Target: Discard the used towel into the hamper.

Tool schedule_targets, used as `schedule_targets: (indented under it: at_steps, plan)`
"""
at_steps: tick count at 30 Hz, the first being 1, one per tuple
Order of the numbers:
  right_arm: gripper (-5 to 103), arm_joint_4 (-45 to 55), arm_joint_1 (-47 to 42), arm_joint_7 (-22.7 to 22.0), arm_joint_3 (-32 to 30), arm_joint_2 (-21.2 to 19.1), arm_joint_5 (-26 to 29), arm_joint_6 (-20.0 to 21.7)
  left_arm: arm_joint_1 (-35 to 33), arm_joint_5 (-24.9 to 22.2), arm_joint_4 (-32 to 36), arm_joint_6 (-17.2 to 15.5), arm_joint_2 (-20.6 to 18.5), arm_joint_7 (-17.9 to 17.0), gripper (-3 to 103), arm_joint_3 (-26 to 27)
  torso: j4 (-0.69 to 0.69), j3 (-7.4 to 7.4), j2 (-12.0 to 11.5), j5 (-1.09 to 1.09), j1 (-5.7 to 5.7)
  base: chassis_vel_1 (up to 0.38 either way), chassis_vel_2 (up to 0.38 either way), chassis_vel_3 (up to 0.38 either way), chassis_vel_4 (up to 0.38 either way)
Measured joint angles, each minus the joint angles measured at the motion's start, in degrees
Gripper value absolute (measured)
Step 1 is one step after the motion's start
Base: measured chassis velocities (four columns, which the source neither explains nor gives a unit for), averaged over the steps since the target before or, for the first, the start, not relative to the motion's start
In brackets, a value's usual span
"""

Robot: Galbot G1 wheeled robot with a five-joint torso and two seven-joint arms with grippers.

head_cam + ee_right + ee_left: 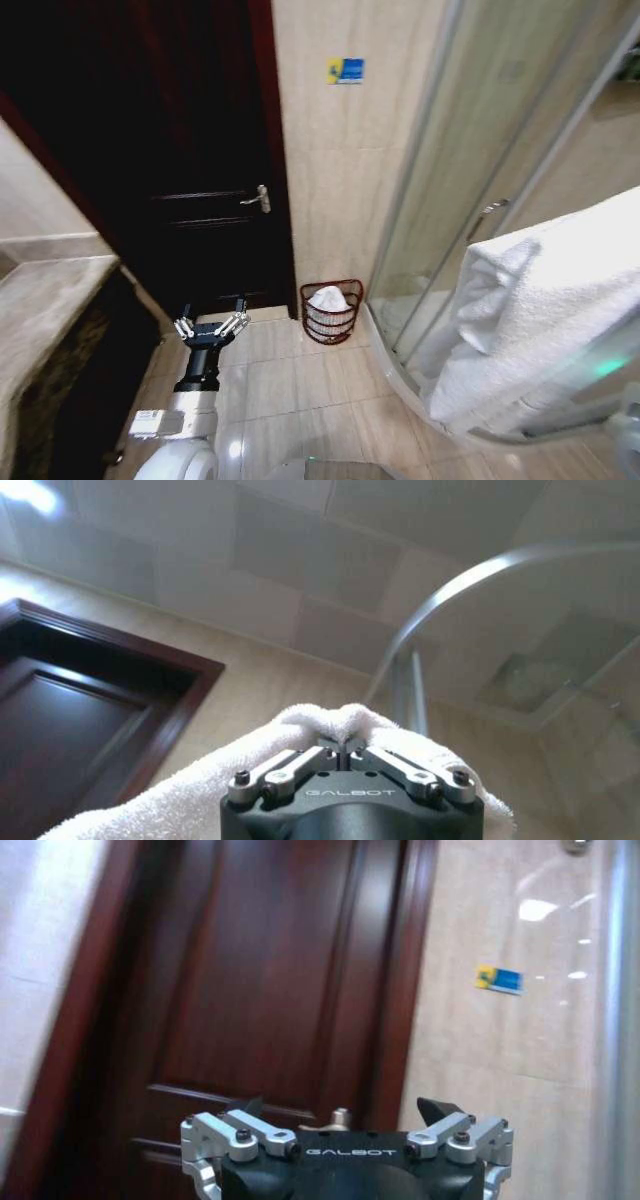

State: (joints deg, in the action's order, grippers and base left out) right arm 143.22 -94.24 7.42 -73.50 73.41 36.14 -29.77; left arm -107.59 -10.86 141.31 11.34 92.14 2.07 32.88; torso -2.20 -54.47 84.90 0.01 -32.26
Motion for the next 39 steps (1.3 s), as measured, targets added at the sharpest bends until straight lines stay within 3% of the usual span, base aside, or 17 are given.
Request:
schedule_targets:
  at_steps: [29,39]
  plan:
    - [2,-0.7,-0.2,0.7,0.7,0.6,-0.1,-1.5,0.0,0.0,0.0,0.0,0.0,0.0,100,0.0,0.01,-0.02,0.0,-0.01,-0.02,0.029,0.030,0.031,0.026]
    - [2,-1.5,-0.4,7.1,-1.5,0.8,4.6,-3.2,0.0,0.0,0.0,0.0,0.0,0.0,100,0.0,0.00,-0.74,1.5,-0.01,-0.71,0.000,0.000,0.000,0.000]
